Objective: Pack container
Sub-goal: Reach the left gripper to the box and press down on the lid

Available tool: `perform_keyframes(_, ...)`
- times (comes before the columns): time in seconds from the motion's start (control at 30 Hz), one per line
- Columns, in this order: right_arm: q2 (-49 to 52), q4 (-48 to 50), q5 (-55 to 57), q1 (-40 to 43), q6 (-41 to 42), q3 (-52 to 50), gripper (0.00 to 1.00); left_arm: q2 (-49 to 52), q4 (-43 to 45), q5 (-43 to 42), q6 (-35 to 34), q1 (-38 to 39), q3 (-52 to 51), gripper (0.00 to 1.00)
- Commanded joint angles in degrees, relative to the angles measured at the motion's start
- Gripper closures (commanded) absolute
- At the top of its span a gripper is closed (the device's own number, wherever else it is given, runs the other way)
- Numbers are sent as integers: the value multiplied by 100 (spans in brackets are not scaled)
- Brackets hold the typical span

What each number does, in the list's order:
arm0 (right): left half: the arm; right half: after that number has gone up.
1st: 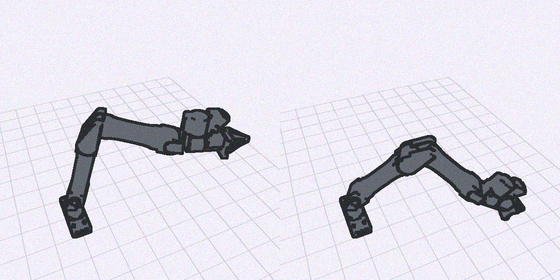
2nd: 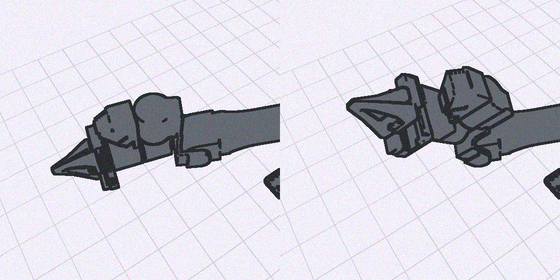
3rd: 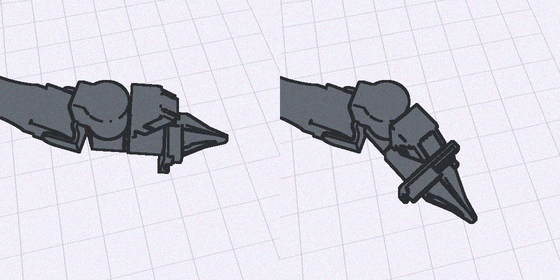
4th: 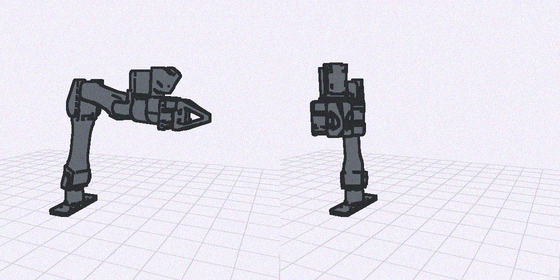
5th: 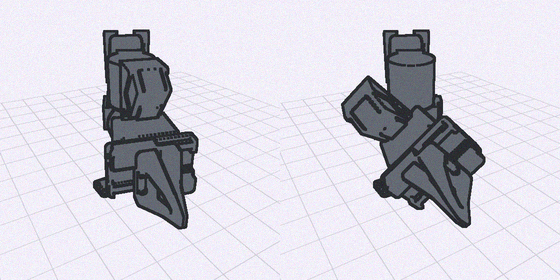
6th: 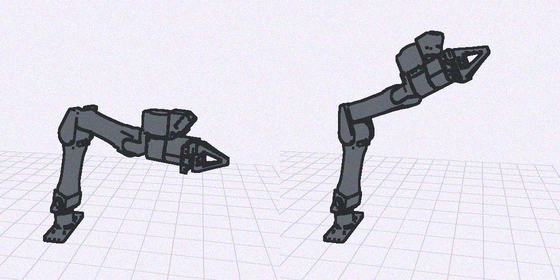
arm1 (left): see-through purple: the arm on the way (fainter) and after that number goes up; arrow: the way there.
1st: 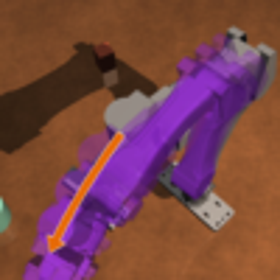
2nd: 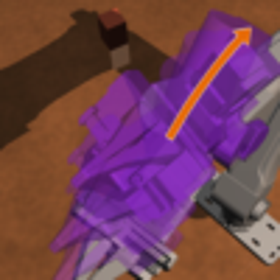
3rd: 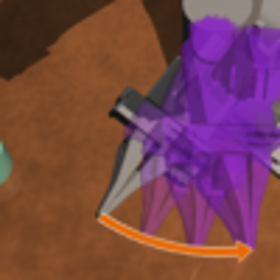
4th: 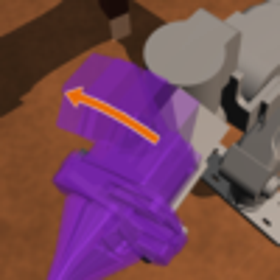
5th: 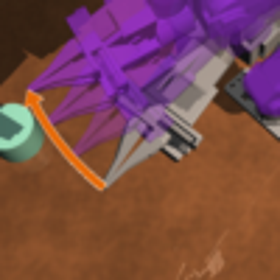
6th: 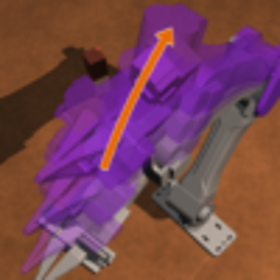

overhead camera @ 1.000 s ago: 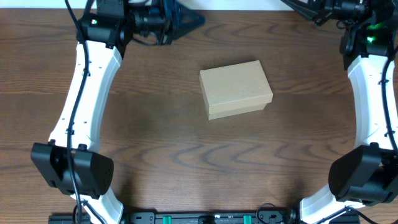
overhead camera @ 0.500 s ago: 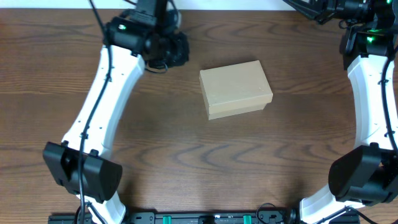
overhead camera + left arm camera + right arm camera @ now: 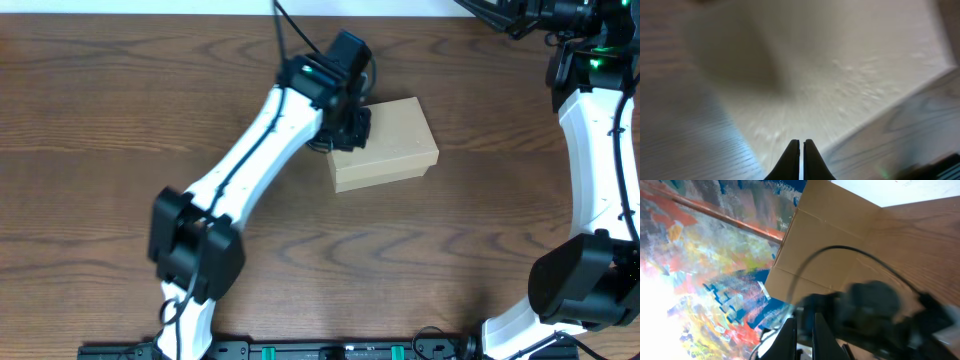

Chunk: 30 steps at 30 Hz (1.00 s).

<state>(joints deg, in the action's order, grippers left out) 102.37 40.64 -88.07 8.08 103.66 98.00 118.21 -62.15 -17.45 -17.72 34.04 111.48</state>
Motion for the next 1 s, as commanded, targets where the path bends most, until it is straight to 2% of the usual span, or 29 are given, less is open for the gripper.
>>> perform_keyframes(0.0,-48,31,-94,-22,-2,46,96,302,-22,-144,101,59,55,94)
perform_keyframes(0.77,-48,33,-109,-17,-50,46,94,817,-313,-155,168,116,22,94)
perform_keyframes(0.97,-48,33,-109,-11,-50,46,93,822,-232,87,168,116,22,94)
